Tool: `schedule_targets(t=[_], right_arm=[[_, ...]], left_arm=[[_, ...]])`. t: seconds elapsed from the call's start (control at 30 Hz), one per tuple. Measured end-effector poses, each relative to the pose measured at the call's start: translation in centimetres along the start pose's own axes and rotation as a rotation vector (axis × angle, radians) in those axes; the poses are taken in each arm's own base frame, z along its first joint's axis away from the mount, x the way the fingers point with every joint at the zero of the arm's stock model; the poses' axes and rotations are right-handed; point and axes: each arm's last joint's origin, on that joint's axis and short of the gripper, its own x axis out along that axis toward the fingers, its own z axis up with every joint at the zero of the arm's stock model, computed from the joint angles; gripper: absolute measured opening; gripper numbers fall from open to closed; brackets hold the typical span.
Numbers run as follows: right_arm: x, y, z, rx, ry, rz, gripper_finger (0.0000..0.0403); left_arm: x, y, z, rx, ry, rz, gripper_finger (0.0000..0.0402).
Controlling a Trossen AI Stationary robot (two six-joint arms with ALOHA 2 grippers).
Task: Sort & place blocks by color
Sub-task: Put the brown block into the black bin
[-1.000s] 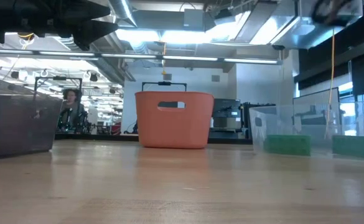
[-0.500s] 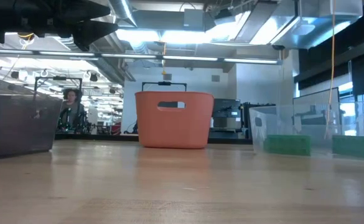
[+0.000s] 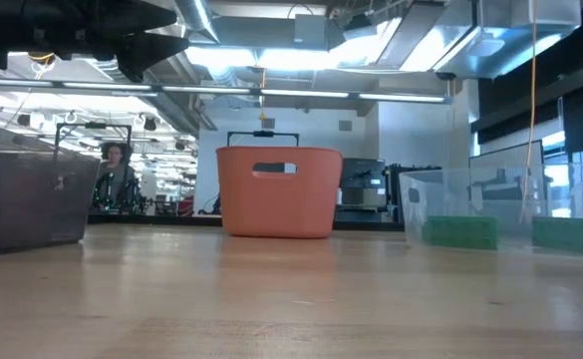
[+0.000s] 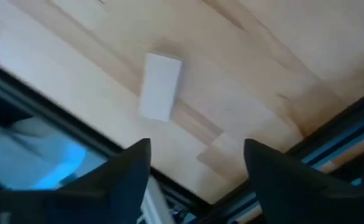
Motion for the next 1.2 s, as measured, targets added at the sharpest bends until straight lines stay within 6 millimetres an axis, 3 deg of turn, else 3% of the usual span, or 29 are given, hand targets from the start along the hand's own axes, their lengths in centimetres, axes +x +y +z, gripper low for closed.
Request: schedule_targets(t=[0.13, 0.5, 0.87, 1.2], right_arm=[[1.4, 0.2, -0.5, -0.013, 0.0, -0.063, 0.0272], [5.0, 1.1, -0.8, -0.004, -0.034, -0.157, 0.0274], [5.9, 2.2, -1.0, 0.156, -0.031, -0.058, 0.0274], [8.2, 3.5, -0.2, 0.193, -0.032, -0.049, 0.0275]], left_arm=[[0.0, 0.0, 0.0, 0.0, 0.0, 0.001, 0.0238], [0.0, 0.0, 0.0, 0.0, -0.001, 0.0, 0.0238], [0.0, 0.0, 0.0, 0.0, -0.001, 0.001, 0.0238], [0.0, 0.0, 0.0, 0.0, -0.002, 0.001, 0.0238]])
